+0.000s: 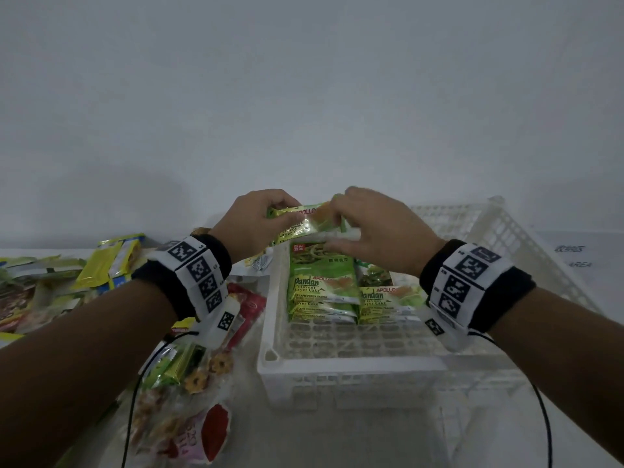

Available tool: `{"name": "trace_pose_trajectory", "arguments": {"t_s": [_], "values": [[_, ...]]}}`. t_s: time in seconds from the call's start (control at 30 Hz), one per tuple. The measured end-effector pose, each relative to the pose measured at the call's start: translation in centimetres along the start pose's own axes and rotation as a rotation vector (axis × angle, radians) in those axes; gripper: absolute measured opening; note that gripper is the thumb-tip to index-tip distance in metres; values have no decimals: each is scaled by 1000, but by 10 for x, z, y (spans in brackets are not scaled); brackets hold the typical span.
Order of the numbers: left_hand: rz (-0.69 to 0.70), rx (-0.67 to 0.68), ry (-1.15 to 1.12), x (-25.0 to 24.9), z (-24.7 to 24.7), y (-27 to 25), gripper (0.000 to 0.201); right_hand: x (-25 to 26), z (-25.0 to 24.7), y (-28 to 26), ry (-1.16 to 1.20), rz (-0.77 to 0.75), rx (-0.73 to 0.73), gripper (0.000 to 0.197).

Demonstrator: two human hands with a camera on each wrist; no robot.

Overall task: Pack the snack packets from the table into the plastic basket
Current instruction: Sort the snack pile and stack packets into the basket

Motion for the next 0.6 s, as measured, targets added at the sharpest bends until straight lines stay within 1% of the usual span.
{"name": "trace_pose_trajectory", "arguments": {"t_s": [0.03, 0.07, 0.13, 0.2, 0.27, 0.3, 0.33, 0.4, 0.43, 0.47, 0.53, 0.6], "values": [[11, 6, -4, -5, 3, 1, 21, 1, -8, 0, -40, -29, -80, 37], [23, 12, -14, -11, 7, 2, 22, 2, -11, 1, -79, -47, -121, 46], [37, 23, -47, -22, 14, 2, 23, -1, -5, 3, -146, -66, -118, 59], [40, 21, -85, -26, 19, 2, 25, -5, 2, 4, -154, -59, -106, 59], [16, 25, -150, -26, 22, -3, 32, -8, 4, 2, -144, -51, -110, 54], [-4, 28, -180, -23, 23, -6, 41, -11, 6, 0, -149, -44, -99, 52], [-24, 16, -187, -19, 21, -9, 55, -15, 8, -1, -156, -30, -72, 50], [-97, -50, -155, -4, 14, -15, 82, -28, 12, -6, -161, 29, 0, 49], [-167, -64, -140, 5, 12, -18, 89, -37, 14, -9, -154, 77, 43, 50], [-255, -41, -129, 16, 15, -22, 93, -45, 16, -13, -143, 127, 85, 50], [-389, 74, -156, 32, 32, -32, 94, -59, 21, -21, -136, 198, 151, 49], [-417, 162, -220, 32, 48, -41, 90, -70, 28, -28, -152, 245, 218, 48]]}}
Point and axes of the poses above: each hand's wrist, its own y-axis towards the middle knuckle, its own z-axis out of the palm, x = y × z, the point moved 10 cm from there along y, towards the middle knuckle, and after that the axes turned 2 degrees about z, right-handed, at the moved point
